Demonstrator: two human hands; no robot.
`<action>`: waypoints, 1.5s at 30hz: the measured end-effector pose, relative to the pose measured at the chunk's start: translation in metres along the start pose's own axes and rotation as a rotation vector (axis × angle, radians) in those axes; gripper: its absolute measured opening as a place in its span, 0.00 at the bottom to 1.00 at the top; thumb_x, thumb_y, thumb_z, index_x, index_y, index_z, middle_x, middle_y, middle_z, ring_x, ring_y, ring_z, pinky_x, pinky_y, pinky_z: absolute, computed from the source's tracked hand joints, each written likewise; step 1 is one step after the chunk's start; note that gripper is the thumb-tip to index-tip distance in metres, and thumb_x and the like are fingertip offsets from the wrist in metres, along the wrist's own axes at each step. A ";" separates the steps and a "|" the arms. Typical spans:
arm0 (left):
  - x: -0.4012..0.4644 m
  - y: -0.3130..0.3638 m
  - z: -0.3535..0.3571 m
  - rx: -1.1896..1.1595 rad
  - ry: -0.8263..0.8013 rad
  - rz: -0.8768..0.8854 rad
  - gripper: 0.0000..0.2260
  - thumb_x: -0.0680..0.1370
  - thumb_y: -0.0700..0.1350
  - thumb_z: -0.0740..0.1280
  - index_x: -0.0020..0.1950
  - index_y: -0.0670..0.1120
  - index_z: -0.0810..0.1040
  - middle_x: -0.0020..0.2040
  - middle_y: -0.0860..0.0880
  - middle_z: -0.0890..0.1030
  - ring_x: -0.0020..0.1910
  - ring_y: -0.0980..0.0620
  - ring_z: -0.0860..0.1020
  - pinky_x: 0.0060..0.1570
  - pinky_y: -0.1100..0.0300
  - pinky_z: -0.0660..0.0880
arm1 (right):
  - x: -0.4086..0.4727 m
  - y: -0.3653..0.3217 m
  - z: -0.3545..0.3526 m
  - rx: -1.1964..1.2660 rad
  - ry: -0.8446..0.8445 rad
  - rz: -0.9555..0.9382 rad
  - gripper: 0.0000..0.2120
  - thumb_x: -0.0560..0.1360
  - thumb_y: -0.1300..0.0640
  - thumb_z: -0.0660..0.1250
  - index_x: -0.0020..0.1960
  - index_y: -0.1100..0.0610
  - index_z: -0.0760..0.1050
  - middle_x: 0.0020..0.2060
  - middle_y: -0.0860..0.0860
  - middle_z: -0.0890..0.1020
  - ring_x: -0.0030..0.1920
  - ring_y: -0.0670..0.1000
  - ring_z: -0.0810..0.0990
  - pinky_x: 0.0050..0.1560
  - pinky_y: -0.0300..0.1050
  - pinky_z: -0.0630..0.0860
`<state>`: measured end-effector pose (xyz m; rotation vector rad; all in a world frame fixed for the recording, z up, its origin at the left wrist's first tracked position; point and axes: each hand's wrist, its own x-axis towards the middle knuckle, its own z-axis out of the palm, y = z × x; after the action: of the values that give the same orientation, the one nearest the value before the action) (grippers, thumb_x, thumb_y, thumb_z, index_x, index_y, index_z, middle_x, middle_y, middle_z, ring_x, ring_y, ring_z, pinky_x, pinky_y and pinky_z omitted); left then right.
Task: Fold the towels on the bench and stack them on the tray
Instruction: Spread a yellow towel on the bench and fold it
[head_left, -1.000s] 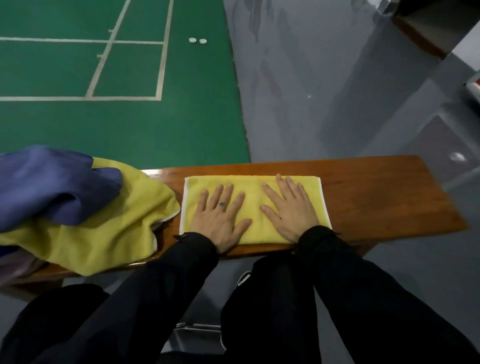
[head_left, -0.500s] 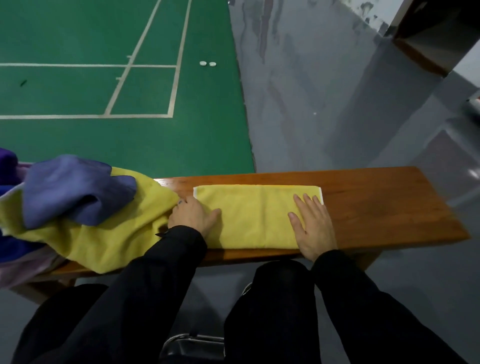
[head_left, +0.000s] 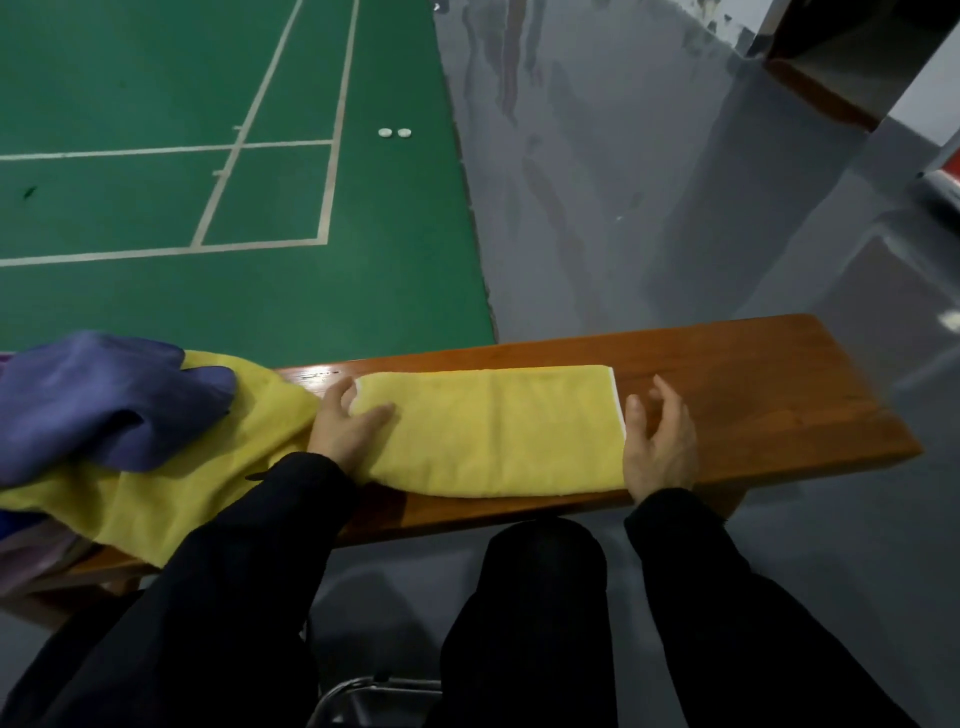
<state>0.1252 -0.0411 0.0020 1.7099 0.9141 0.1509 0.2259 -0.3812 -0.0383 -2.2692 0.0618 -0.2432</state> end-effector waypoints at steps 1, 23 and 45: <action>-0.001 0.001 -0.001 -0.095 0.006 -0.008 0.33 0.76 0.42 0.75 0.78 0.48 0.67 0.73 0.45 0.71 0.61 0.47 0.75 0.58 0.57 0.72 | 0.000 -0.001 0.001 0.001 0.010 0.003 0.34 0.77 0.30 0.51 0.76 0.47 0.65 0.68 0.49 0.76 0.66 0.52 0.74 0.66 0.59 0.72; -0.084 0.070 0.205 0.292 -0.489 0.545 0.30 0.79 0.47 0.70 0.79 0.49 0.63 0.63 0.47 0.76 0.54 0.47 0.79 0.58 0.53 0.76 | 0.000 0.012 -0.004 0.279 0.150 0.051 0.31 0.78 0.28 0.55 0.73 0.46 0.70 0.60 0.45 0.80 0.61 0.49 0.79 0.60 0.61 0.76; -0.066 0.037 0.133 -0.380 -0.461 -0.267 0.30 0.69 0.47 0.80 0.68 0.39 0.76 0.59 0.39 0.84 0.54 0.38 0.84 0.57 0.39 0.80 | 0.008 -0.027 -0.013 -0.081 -0.395 0.172 0.38 0.74 0.43 0.72 0.80 0.49 0.60 0.70 0.51 0.74 0.69 0.56 0.74 0.68 0.56 0.73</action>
<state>0.1682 -0.1880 0.0091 1.1874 0.7032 -0.2286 0.2303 -0.3744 -0.0081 -2.3348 0.0603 0.3033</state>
